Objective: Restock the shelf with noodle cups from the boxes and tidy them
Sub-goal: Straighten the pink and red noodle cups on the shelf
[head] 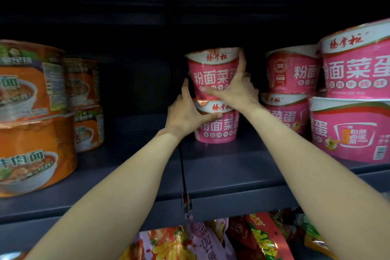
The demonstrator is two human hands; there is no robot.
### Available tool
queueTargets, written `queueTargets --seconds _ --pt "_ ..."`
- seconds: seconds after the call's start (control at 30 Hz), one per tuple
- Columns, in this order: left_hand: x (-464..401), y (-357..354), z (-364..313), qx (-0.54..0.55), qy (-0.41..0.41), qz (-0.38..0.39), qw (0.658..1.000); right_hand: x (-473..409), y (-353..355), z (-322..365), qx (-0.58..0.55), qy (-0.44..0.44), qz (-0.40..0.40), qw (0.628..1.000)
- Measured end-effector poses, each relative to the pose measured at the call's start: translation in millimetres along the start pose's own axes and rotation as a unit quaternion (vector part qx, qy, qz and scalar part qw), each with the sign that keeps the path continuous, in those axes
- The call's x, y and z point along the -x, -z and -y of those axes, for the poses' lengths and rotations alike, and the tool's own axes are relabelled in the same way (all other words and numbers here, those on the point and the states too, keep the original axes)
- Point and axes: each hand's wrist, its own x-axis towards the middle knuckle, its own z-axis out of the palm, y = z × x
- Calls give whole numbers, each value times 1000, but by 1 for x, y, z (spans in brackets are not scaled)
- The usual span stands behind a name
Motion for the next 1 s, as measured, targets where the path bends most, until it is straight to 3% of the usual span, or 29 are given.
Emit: queueTargets --seconds 0.13,0.33,0.53,1.0 --pt "-2 0 3 -2 -3 7 1000 -6 -8 -3 -46 -14 -29 998" --pt "-2 2 3 -22 -14 -3 1000 -6 7 -9 -140 8 35 989" --pt "-3 0 5 -42 -5 -28 999 3 0 -5 -101 -6 24 995" --pt "-7 0 5 33 -3 -13 999 16 -16 6 -105 -31 -12 994"
